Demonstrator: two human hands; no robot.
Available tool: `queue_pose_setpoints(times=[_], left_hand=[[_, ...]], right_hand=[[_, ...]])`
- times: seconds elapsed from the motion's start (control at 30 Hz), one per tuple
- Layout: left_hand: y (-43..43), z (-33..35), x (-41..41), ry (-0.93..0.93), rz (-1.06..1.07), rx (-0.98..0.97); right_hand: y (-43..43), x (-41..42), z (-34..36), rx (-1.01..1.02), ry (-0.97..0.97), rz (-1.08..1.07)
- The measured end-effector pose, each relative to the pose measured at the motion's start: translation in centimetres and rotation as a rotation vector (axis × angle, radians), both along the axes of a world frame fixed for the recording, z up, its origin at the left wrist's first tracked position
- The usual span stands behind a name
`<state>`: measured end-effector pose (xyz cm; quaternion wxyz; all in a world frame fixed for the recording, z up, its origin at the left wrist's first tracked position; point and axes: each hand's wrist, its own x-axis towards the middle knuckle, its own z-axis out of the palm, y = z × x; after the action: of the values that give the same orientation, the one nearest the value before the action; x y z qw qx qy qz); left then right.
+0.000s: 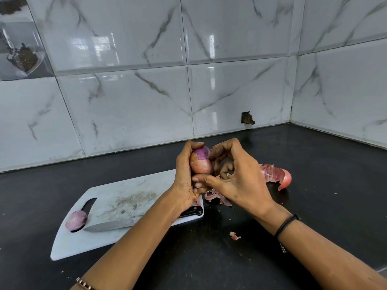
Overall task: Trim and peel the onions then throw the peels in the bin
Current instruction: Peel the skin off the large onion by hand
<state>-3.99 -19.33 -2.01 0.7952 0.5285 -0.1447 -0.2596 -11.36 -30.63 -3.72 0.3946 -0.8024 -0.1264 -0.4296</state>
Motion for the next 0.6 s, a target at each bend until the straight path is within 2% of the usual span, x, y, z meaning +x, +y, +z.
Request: queue_pose_setpoints(times=[0.3,0.6], left_hand=[[-0.02,0.06,-0.01,0.020,-0.060,0.024],[0.33,0.21,0.20,-0.002,-0.114,-0.005]], right_hand=[[0.20,-0.07,-0.04,-0.022,0.014,0.002],[0.44,-0.18,0.16,0.054,-0.014,-0.024]])
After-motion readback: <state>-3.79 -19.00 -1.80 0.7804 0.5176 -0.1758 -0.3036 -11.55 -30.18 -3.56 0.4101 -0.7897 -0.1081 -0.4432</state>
